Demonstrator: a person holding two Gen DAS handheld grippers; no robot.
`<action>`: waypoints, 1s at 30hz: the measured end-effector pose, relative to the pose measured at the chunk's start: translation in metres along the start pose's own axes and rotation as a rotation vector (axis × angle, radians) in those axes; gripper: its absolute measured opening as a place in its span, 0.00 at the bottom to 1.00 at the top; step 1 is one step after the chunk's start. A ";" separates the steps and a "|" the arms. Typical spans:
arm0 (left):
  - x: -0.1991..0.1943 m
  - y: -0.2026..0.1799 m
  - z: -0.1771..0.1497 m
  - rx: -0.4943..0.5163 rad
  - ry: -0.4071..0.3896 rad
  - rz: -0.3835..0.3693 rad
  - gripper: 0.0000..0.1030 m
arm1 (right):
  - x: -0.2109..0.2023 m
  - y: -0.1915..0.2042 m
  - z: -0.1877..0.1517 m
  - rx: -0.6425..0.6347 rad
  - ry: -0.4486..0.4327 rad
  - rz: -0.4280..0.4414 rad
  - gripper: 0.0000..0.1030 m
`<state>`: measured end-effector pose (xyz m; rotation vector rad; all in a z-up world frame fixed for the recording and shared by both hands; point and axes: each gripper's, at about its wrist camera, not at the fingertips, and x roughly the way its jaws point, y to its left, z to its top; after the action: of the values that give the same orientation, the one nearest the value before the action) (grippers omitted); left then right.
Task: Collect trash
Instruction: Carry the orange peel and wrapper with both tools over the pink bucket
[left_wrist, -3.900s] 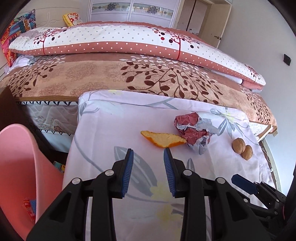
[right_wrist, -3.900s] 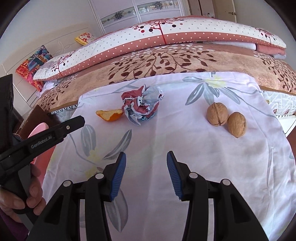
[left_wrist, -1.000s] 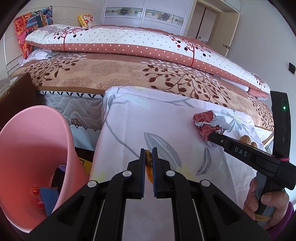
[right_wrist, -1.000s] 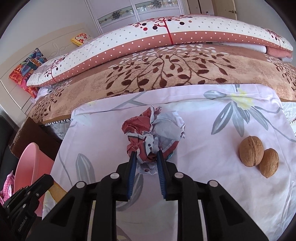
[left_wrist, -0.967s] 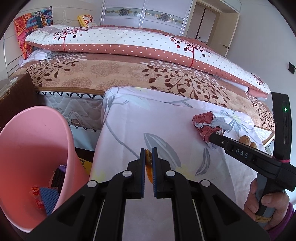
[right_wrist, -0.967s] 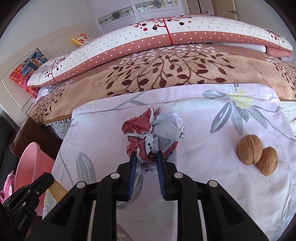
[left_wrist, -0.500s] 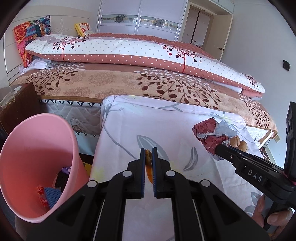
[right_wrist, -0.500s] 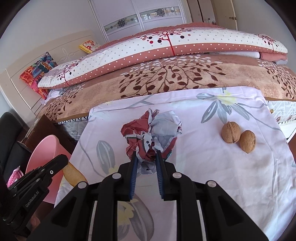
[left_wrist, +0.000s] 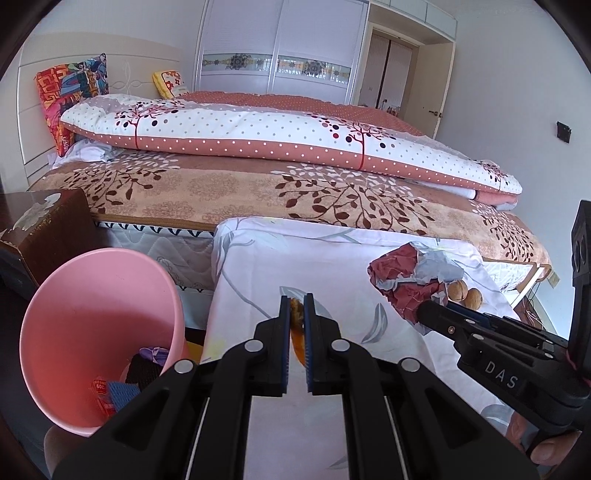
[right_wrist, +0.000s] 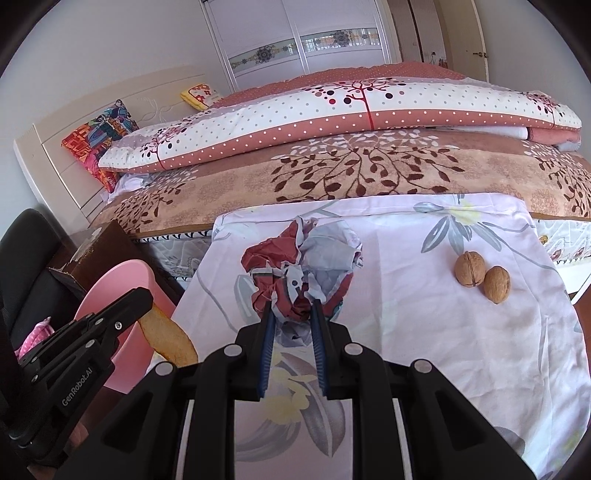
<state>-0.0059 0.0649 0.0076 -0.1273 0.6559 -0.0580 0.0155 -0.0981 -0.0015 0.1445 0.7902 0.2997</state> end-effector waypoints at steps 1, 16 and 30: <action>-0.002 0.002 0.000 -0.004 -0.004 0.003 0.06 | -0.001 0.003 0.000 -0.006 -0.002 0.004 0.18; -0.032 0.061 0.002 -0.105 -0.073 0.094 0.06 | 0.004 0.076 0.004 -0.147 -0.006 0.076 0.18; -0.055 0.141 0.000 -0.206 -0.122 0.271 0.06 | 0.029 0.157 0.005 -0.272 0.040 0.186 0.18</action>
<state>-0.0477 0.2096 0.0214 -0.2374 0.5508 0.2771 0.0054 0.0603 0.0202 -0.0440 0.7691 0.5842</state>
